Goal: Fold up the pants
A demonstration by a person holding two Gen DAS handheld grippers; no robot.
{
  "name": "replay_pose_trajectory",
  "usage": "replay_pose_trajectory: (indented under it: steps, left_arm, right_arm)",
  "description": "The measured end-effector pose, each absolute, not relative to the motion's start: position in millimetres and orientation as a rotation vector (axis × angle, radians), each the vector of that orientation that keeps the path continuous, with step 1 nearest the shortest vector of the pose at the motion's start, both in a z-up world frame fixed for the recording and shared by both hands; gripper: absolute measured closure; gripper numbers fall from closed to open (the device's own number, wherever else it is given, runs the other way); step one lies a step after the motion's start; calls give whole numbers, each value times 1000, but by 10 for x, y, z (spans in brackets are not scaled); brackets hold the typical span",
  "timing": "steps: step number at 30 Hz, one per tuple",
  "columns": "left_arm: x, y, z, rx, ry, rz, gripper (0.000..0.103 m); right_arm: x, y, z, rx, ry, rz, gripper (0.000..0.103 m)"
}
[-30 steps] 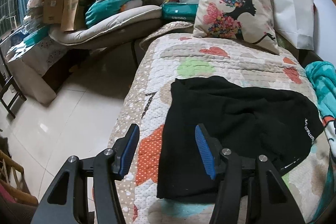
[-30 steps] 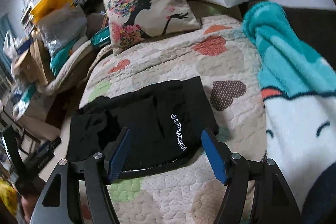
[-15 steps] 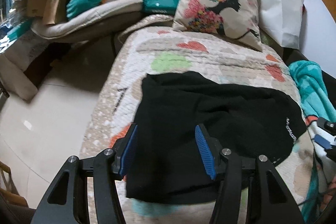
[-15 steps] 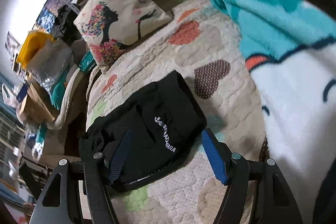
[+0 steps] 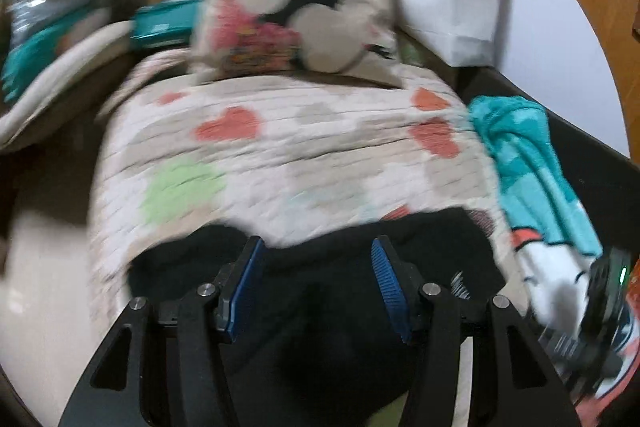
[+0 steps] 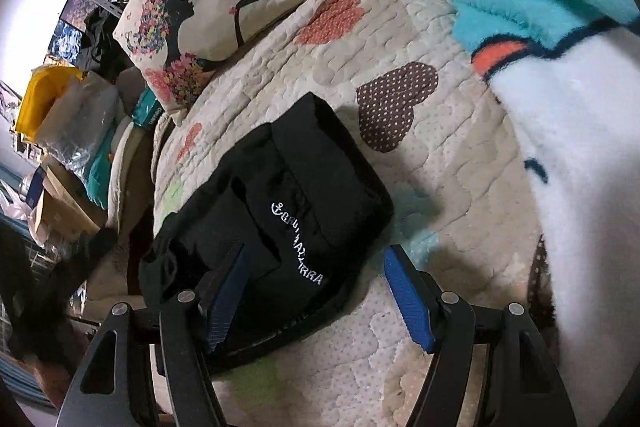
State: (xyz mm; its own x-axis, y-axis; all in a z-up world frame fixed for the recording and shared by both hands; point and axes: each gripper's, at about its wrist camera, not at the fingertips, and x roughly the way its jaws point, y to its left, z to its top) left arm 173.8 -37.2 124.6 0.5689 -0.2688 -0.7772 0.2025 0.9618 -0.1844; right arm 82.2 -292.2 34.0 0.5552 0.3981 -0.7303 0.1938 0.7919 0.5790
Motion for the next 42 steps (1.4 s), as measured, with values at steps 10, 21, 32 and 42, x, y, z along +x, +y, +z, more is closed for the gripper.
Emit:
replay_pose_trajectory:
  steps: [10, 21, 32, 42]
  left_arm:
    - [2611, -1799, 709, 78, 1144, -538, 49]
    - [2602, -2467, 254, 326, 1224, -617, 63]
    - [2413, -1871, 883, 144, 1113, -649, 86]
    - [2005, -473, 1675, -175, 956, -576, 90]
  right_arm:
    - [922, -2959, 237, 671, 952, 117, 28]
    - [1051, -2830, 70, 654, 951, 142, 28]
    - [1014, -2642, 552, 562, 870, 296, 79]
    - [825, -1772, 1176, 311, 799, 523, 79]
